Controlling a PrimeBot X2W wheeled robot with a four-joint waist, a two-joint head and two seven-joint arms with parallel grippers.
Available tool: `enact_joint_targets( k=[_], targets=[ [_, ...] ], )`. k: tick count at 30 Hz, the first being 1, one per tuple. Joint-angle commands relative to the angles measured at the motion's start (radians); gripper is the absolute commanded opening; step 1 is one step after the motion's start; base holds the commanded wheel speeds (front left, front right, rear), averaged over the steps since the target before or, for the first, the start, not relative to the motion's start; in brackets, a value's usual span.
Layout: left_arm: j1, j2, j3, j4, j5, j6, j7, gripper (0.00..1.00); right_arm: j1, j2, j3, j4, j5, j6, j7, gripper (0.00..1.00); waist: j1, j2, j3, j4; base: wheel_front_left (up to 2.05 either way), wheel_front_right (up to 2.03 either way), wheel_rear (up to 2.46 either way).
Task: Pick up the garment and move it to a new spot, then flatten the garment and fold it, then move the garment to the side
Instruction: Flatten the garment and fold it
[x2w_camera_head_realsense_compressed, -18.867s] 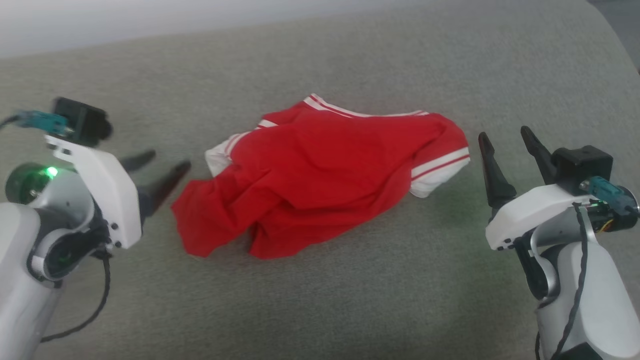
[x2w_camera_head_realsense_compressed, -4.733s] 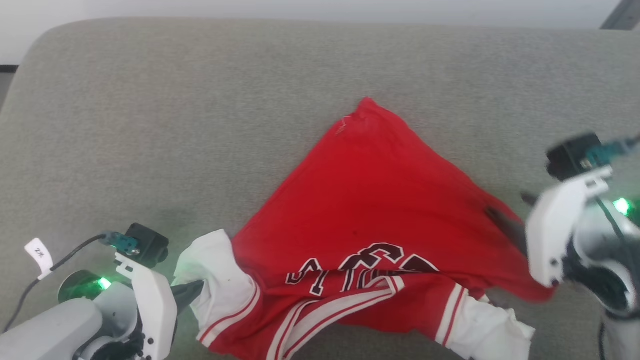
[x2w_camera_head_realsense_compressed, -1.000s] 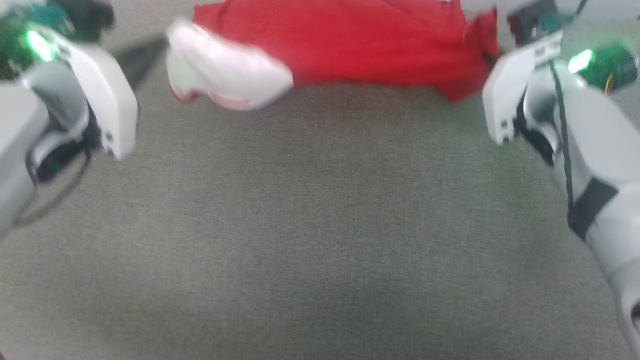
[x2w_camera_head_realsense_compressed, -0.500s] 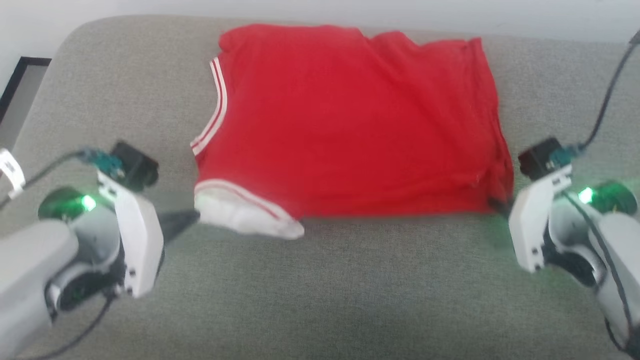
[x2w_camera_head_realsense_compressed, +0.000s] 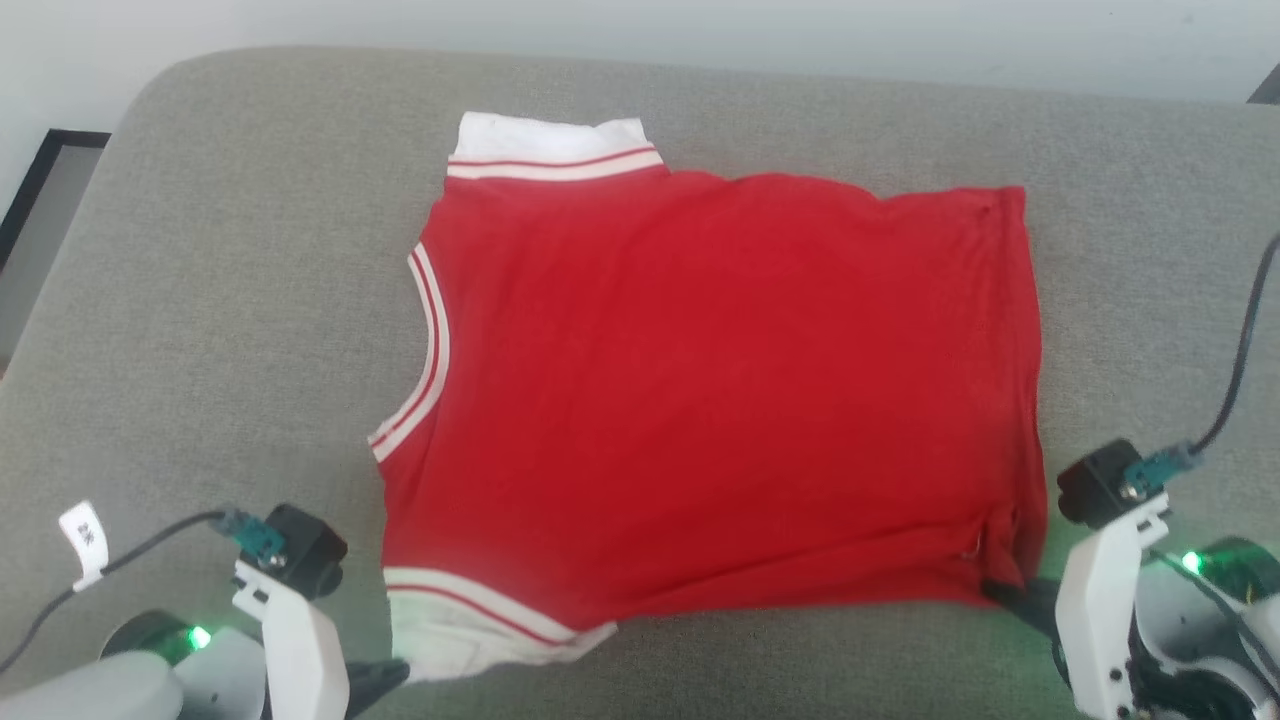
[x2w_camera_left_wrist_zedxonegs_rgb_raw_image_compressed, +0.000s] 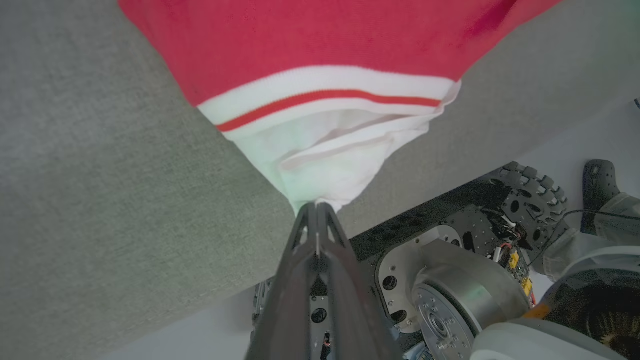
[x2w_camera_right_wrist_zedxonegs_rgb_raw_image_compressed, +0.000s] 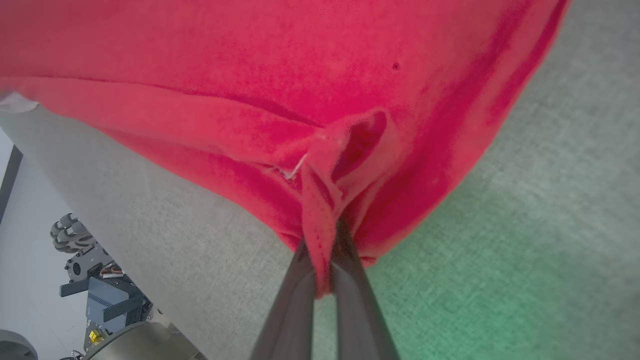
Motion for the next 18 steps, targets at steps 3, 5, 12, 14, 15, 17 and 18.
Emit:
enact_joint_targets(
  k=[3, 5, 12, 14, 15, 17, 18],
  targets=[
    [0.028, 0.020, 0.000, -0.023, 0.005, 0.017, 0.005, 0.00, 0.083, -0.001, -0.014, -0.028, 0.006, 0.000, 0.040, 0.00, 0.0000, -0.0001, 0.003, 0.000, 0.00, 0.00, 0.00],
    [0.025, 0.037, 0.007, -0.031, 0.009, 0.028, 0.001, 0.00, 0.102, 0.007, -0.044, -0.057, 0.001, 0.000, 0.037, 0.00, 0.0000, -0.0001, 0.005, -0.001, 0.00, 0.00, 0.00],
    [-0.058, 0.097, 0.063, -0.068, 0.056, 0.048, -0.020, 0.00, 0.088, 0.035, -0.136, -0.147, -0.066, 0.000, 0.023, 0.00, 0.0000, -0.0001, 0.007, -0.016, 0.00, 0.00, 0.00],
    [-0.097, 0.107, 0.081, -0.065, 0.093, 0.039, -0.024, 0.00, 0.067, 0.046, -0.153, -0.165, -0.085, 0.000, 0.020, 0.00, 0.0000, -0.0001, 0.010, -0.024, 0.00, 0.00, 0.00],
    [-0.119, 0.108, 0.090, -0.059, 0.108, 0.036, -0.026, 0.00, 0.052, 0.052, -0.162, -0.171, -0.097, 0.000, 0.018, 0.00, 0.0000, -0.0001, 0.012, -0.028, 0.00, 0.00, 0.00],
    [-0.141, 0.106, 0.098, -0.051, 0.124, 0.025, -0.025, 0.00, 0.037, 0.059, -0.169, -0.172, -0.110, 0.000, 0.018, 0.00, 0.0000, -0.0001, 0.016, -0.032, 0.00, 0.00, 0.00],
    [-0.163, 0.098, 0.108, -0.040, 0.142, 0.019, -0.026, 0.00, 0.020, 0.065, -0.174, -0.170, -0.126, 0.000, 0.017, 0.00, 0.0000, -0.0001, 0.020, -0.035, 0.00, 0.00, 0.00]
  ],
)
